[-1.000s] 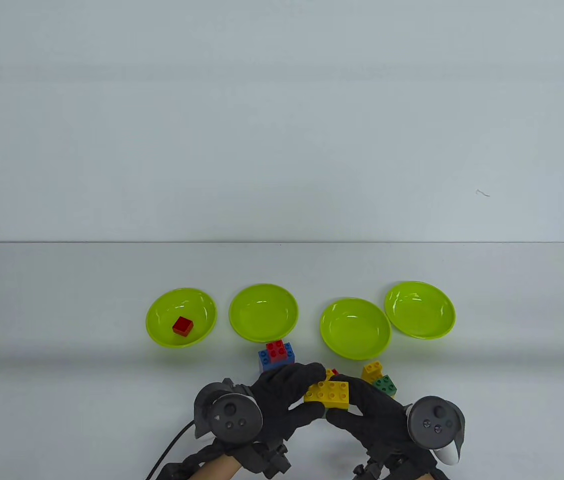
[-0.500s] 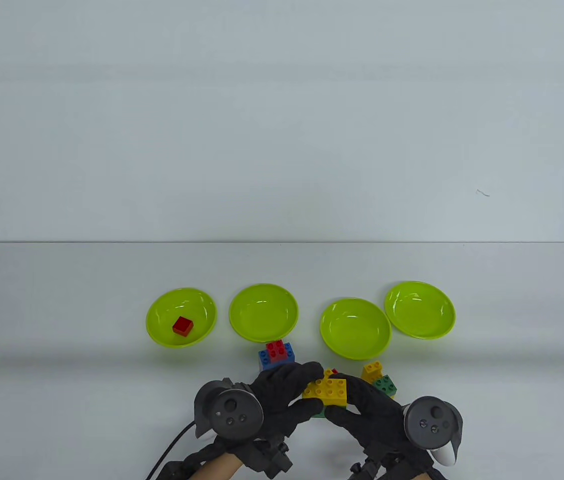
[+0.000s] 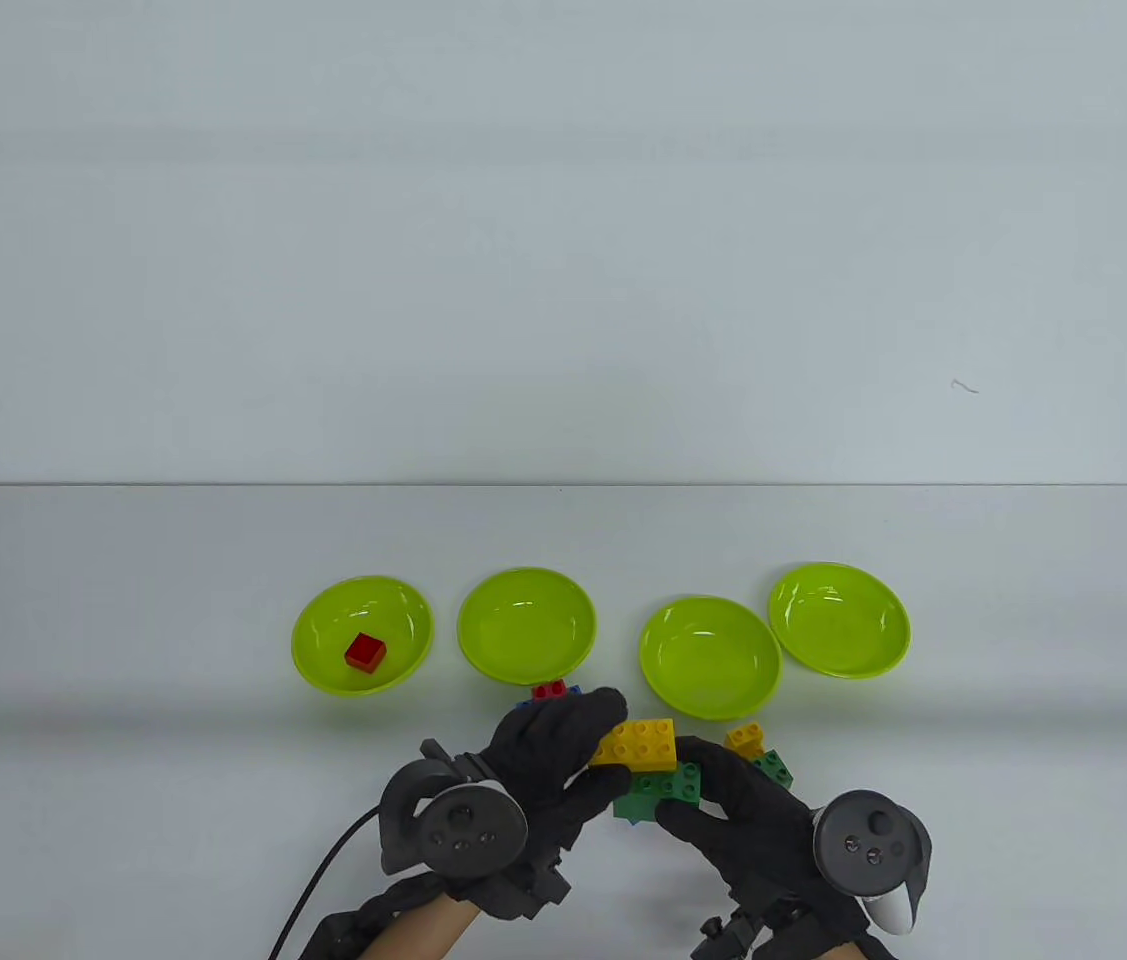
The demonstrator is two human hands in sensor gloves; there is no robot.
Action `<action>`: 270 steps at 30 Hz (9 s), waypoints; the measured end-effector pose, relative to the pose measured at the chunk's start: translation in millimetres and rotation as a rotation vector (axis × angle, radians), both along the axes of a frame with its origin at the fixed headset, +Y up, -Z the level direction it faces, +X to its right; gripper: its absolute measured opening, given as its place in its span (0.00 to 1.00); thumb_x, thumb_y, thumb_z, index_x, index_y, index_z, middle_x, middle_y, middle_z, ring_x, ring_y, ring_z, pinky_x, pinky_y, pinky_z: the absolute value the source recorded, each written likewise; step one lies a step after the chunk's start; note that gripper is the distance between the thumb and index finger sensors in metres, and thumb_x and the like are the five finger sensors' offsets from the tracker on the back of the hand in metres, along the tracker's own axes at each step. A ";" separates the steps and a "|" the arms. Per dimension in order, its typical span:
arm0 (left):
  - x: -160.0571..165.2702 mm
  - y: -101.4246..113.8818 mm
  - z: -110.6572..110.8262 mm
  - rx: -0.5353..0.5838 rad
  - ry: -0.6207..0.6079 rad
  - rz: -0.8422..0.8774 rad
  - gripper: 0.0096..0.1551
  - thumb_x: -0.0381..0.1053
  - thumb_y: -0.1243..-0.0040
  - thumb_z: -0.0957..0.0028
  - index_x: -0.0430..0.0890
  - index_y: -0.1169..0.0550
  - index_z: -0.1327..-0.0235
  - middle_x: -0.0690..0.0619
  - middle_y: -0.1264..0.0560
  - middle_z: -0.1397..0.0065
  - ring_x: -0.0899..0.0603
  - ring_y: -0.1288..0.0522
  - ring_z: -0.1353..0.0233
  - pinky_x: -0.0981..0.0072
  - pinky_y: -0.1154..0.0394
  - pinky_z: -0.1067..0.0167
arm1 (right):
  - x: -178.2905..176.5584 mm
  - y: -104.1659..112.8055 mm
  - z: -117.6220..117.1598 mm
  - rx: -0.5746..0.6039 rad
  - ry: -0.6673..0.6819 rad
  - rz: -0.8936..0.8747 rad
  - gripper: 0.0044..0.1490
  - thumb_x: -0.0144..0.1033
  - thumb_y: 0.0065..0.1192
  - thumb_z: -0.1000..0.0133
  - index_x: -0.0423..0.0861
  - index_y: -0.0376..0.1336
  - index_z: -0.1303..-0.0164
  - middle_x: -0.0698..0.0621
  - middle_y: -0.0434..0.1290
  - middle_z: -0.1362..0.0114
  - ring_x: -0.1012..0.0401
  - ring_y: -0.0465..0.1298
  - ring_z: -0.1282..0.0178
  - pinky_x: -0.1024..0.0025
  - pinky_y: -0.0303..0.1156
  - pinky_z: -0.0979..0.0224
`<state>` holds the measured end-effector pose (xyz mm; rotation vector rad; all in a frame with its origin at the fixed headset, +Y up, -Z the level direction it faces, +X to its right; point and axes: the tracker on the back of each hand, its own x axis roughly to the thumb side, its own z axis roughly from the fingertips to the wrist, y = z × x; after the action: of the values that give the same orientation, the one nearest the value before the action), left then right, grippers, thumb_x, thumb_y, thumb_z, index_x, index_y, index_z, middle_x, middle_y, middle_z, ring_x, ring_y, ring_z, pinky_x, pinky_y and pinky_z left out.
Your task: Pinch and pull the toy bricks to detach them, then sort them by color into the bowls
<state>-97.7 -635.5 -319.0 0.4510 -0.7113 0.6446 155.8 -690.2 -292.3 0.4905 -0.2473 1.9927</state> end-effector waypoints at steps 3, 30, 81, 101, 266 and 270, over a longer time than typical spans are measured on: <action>-11.7 -6.2 -27.5 -0.061 0.083 -0.003 0.37 0.53 0.40 0.48 0.35 0.29 0.30 0.34 0.24 0.34 0.34 0.21 0.37 0.40 0.29 0.37 | 3.2 1.7 0.3 0.013 -0.023 0.008 0.40 0.47 0.64 0.45 0.36 0.62 0.29 0.38 0.73 0.30 0.44 0.76 0.35 0.44 0.66 0.27; -55.9 -78.5 -136.7 -0.404 0.462 -0.309 0.43 0.58 0.42 0.47 0.34 0.33 0.26 0.32 0.28 0.29 0.31 0.26 0.33 0.38 0.33 0.34 | 13.7 3.6 -3.9 -0.005 -0.061 -0.003 0.40 0.48 0.65 0.44 0.36 0.62 0.28 0.38 0.73 0.30 0.43 0.75 0.34 0.44 0.65 0.27; 7.0 -55.0 10.4 -0.387 -0.282 0.208 0.42 0.58 0.41 0.48 0.31 0.31 0.30 0.32 0.24 0.35 0.35 0.21 0.40 0.39 0.29 0.39 | -4.5 18.2 8.0 0.055 0.072 0.092 0.39 0.51 0.65 0.45 0.36 0.66 0.33 0.37 0.77 0.35 0.43 0.78 0.38 0.44 0.66 0.29; 10.9 -52.9 15.4 -0.306 -0.201 0.159 0.40 0.57 0.42 0.51 0.29 0.26 0.36 0.33 0.19 0.44 0.38 0.17 0.49 0.42 0.25 0.45 | -6.8 24.1 10.0 0.114 0.045 0.191 0.39 0.49 0.64 0.45 0.33 0.68 0.35 0.35 0.78 0.38 0.44 0.79 0.43 0.44 0.68 0.31; -35.6 -57.4 -9.0 -0.221 0.079 -0.575 0.58 0.70 0.47 0.47 0.38 0.50 0.15 0.27 0.49 0.15 0.20 0.45 0.17 0.16 0.51 0.32 | 78.8 10.0 -116.4 -0.202 -0.393 0.644 0.48 0.49 0.65 0.41 0.36 0.54 0.18 0.32 0.62 0.18 0.33 0.64 0.22 0.36 0.55 0.22; -37.2 -57.1 -9.3 -0.220 0.085 -0.572 0.58 0.70 0.47 0.47 0.38 0.50 0.15 0.27 0.49 0.15 0.20 0.45 0.17 0.16 0.51 0.32 | 72.2 31.3 -81.0 -0.141 -0.277 0.615 0.53 0.52 0.64 0.41 0.35 0.49 0.15 0.30 0.55 0.14 0.29 0.56 0.19 0.32 0.49 0.22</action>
<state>-134.9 -692.6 -328.2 0.0589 -0.6399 0.1587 228.0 -658.9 -373.3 0.2069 -0.1306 2.6616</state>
